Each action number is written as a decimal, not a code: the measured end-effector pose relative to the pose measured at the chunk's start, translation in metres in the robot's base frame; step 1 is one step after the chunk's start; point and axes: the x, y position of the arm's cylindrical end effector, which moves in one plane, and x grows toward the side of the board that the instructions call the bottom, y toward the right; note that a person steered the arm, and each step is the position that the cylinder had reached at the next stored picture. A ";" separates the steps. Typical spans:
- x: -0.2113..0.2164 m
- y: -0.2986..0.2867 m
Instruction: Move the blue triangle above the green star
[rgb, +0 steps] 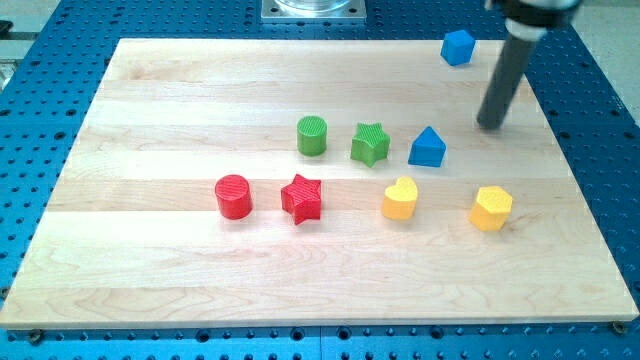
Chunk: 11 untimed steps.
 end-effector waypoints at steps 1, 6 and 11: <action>0.046 -0.021; 0.022 -0.118; -0.033 -0.153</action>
